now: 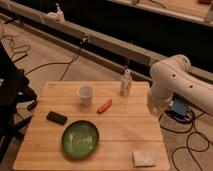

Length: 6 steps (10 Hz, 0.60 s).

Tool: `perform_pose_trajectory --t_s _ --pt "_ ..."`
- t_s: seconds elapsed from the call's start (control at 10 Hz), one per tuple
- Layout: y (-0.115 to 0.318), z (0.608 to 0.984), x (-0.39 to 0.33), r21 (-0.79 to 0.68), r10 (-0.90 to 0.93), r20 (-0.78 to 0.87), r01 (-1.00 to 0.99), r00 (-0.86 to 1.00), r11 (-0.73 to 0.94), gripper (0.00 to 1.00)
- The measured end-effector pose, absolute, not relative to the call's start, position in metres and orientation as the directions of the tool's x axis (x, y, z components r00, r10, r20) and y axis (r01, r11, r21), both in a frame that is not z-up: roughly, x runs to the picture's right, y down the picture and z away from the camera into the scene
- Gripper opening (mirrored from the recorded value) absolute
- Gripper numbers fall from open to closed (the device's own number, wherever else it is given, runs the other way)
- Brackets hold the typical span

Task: Push the ceramic bowl across the table

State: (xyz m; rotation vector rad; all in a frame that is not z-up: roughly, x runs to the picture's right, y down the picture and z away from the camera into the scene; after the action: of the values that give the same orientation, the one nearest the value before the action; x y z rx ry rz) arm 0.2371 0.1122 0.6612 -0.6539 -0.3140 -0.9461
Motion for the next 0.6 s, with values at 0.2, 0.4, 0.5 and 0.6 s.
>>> perform_pose_trajectory --t_s 0.2,0.4,0.5,0.6 --pt "0.111 0.663 0.236 -0.374 -0.65 0.518 0.831 0.556 0.412 0.0" --pt "0.116 0.681 0.213 -0.327 -0.649 0.544 0.847 0.531 0.419 0.0" --pt "0.126 0.692 0.197 -0.298 -0.645 0.566 0.856 0.514 0.422 0.0" --pt "0.136 0.699 0.185 -0.274 -0.64 0.585 0.864 0.498 0.423 0.0"
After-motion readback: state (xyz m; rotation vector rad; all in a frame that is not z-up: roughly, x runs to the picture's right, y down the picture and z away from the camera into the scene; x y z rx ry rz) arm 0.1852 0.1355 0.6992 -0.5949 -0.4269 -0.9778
